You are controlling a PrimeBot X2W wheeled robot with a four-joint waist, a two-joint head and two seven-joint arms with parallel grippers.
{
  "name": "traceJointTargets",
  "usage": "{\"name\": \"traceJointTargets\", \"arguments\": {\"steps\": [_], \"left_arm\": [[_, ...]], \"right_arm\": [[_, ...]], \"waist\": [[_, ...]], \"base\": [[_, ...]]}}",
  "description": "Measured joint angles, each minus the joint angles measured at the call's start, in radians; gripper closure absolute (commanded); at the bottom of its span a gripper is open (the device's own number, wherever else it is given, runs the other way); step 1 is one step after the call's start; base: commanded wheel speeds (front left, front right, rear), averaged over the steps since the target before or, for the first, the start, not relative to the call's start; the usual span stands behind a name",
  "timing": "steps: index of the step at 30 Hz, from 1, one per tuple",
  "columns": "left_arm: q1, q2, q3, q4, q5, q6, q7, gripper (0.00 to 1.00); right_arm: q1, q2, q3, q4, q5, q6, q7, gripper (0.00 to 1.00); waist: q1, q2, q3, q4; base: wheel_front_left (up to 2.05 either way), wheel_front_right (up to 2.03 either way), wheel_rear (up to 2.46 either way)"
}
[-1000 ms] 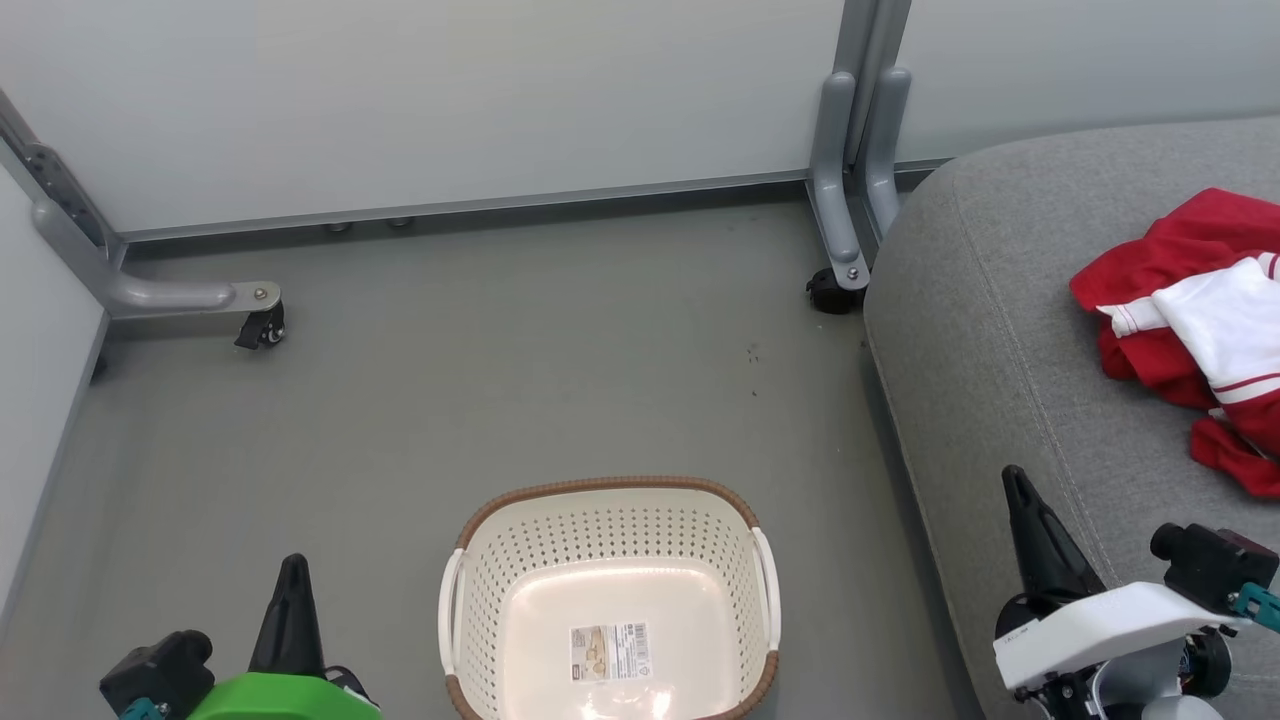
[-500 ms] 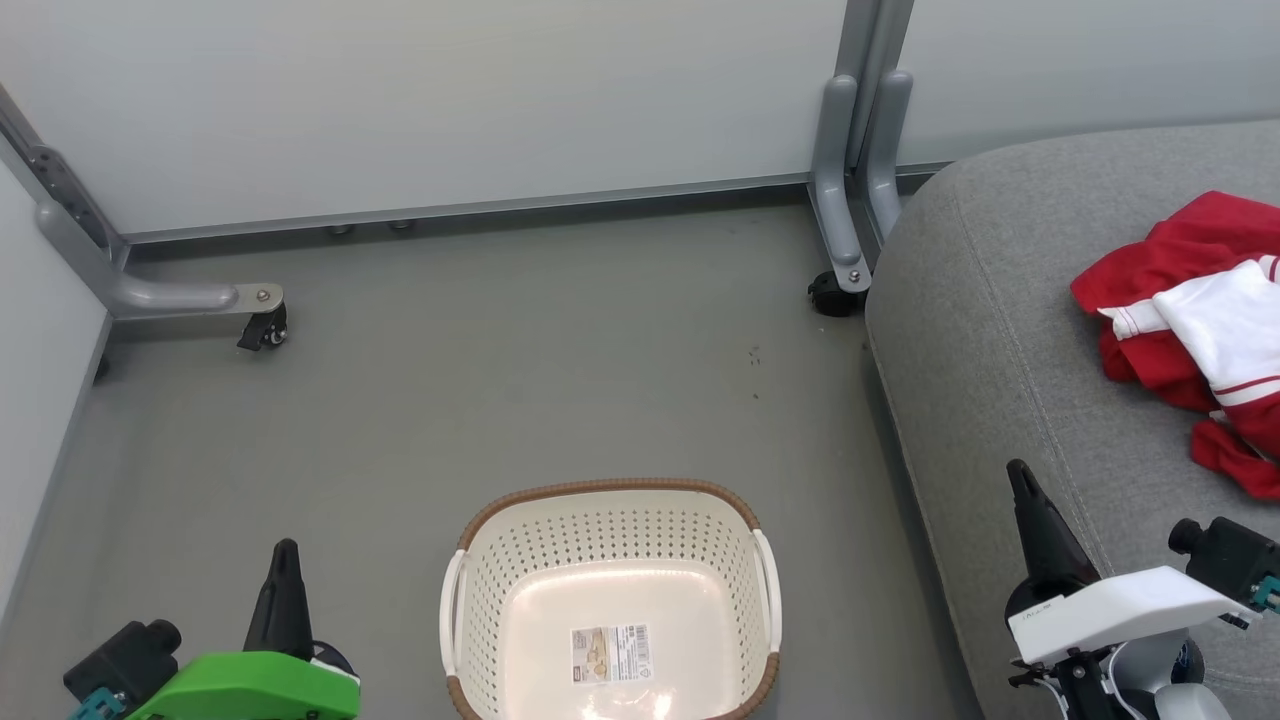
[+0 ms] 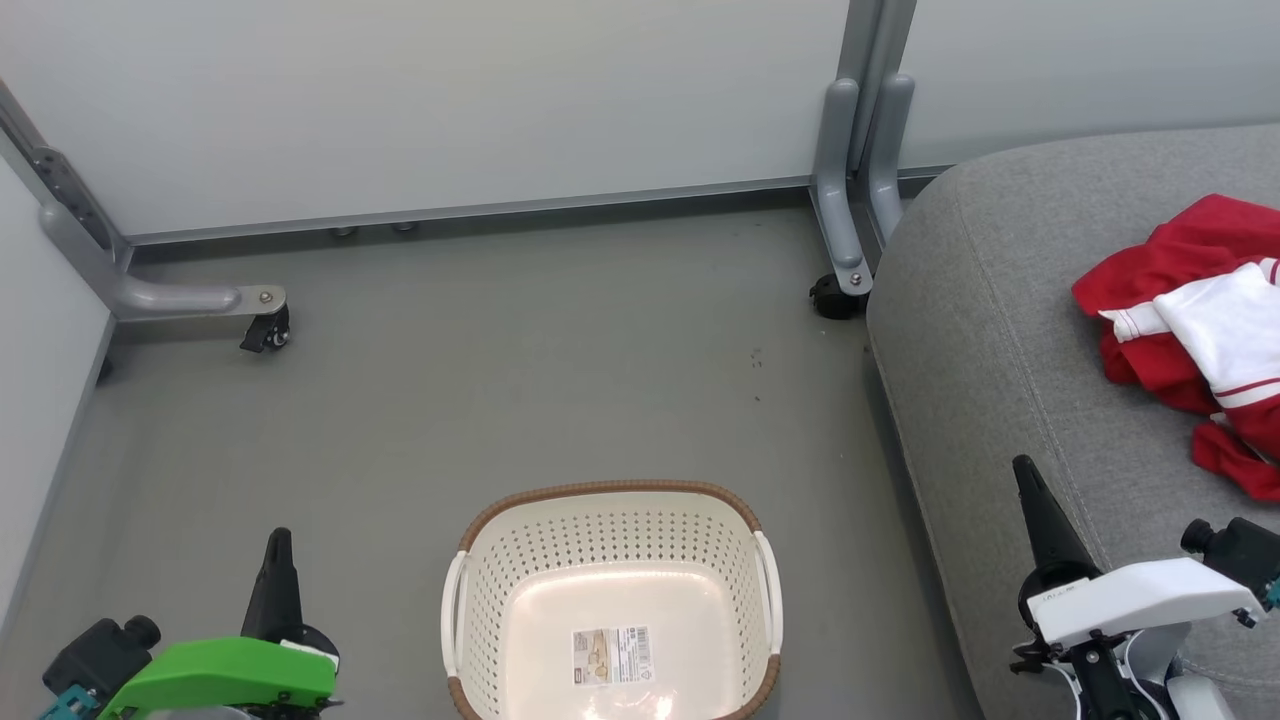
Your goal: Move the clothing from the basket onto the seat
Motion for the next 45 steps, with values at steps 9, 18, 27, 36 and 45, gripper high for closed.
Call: {"name": "traceJointTargets", "arguments": {"steps": [9, 18, 27, 36, 45], "left_arm": [[-0.014, -0.003, 0.012, 0.003, -0.102, -0.012, 0.026, 1.00], [-0.034, -0.007, 0.027, 0.006, -0.197, -0.022, 0.051, 1.00], [-0.045, -0.012, 0.037, 0.008, -0.283, -0.030, 0.073, 1.00], [-0.057, -0.015, 0.047, 0.010, -0.361, -0.039, 0.093, 1.00], [-0.071, -0.018, 0.059, 0.012, -0.436, -0.048, 0.111, 1.00]], "right_arm": [[-0.020, 0.000, -0.009, 0.023, 0.104, 0.000, 0.012, 1.00], [-0.039, 0.000, -0.017, 0.045, 0.202, 0.000, 0.022, 1.00], [-0.049, 0.000, -0.026, 0.064, 0.289, 0.000, 0.034, 1.00], [-0.063, 0.001, -0.035, 0.082, 0.368, 0.000, 0.043, 1.00], [-0.080, 0.003, -0.044, 0.099, 0.444, 0.000, 0.053, 1.00]], "waist": [[0.0000, 0.0000, -0.002, 0.002], [0.0000, 0.0000, -0.005, 0.003], [0.0000, 0.0000, -0.007, 0.005], [0.0000, 0.0000, -0.010, 0.006], [0.0000, 0.0000, -0.012, 0.008]], "base": [[0.00, 0.00, 0.00], [0.00, 0.00, 0.00], [0.00, 0.00, 0.00], [0.00, 0.00, 0.00], [0.00, 0.00, 0.00]]}}
